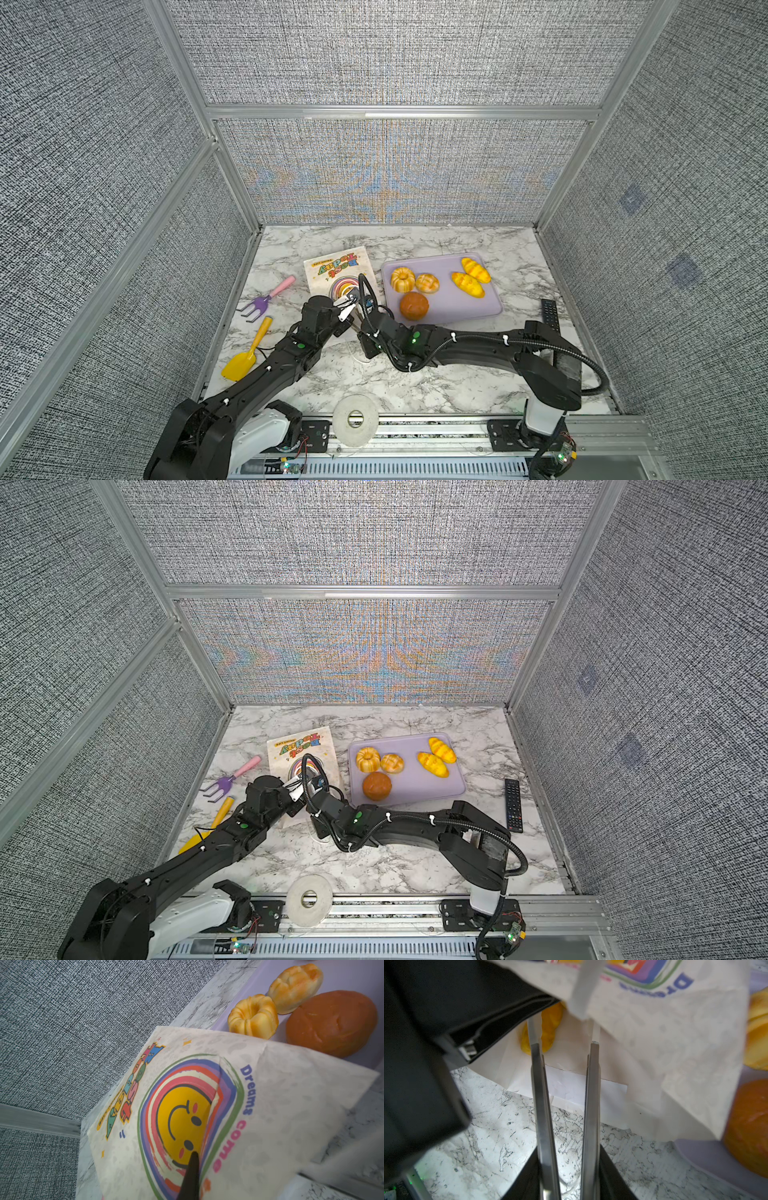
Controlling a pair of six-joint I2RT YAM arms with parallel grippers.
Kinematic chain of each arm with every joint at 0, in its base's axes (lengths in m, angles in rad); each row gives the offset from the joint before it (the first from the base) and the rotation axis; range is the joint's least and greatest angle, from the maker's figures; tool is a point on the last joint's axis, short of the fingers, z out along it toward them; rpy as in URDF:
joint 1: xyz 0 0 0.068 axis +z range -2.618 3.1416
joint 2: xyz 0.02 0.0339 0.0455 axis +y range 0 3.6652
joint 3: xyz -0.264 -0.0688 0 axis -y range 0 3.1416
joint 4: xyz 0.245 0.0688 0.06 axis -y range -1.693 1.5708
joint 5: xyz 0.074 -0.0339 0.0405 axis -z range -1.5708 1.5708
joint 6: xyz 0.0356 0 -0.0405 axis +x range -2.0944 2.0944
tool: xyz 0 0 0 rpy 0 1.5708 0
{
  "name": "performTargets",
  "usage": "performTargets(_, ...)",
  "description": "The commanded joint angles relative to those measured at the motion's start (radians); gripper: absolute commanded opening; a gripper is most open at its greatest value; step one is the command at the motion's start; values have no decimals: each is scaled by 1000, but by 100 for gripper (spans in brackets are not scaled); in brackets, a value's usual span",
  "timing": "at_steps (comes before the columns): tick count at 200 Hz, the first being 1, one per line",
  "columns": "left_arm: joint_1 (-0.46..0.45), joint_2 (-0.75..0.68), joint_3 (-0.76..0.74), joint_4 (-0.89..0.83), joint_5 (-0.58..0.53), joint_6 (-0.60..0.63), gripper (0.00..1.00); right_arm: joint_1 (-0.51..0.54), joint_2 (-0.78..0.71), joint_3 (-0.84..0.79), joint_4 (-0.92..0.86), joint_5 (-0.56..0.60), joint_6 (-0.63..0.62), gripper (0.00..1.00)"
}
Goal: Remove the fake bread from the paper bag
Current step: 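Reach the tongs into the bag and pinch a yellow bread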
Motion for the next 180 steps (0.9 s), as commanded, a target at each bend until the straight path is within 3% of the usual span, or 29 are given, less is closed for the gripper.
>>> performTargets(1,1,-10,-7,14,-2,14,0,0,-15,-21,-9,22,52,40)
performTargets(46,1,-25,-18,18,-13,41,0,4,-31,-57,2,10,93,40)
performTargets(134,2,-30,-23,22,-29,60,0,-1,32,33,-93,26,111,42)
performTargets(180,2,-33,-25,21,-32,59,0,-2,20,19,-76,-27,119,42)
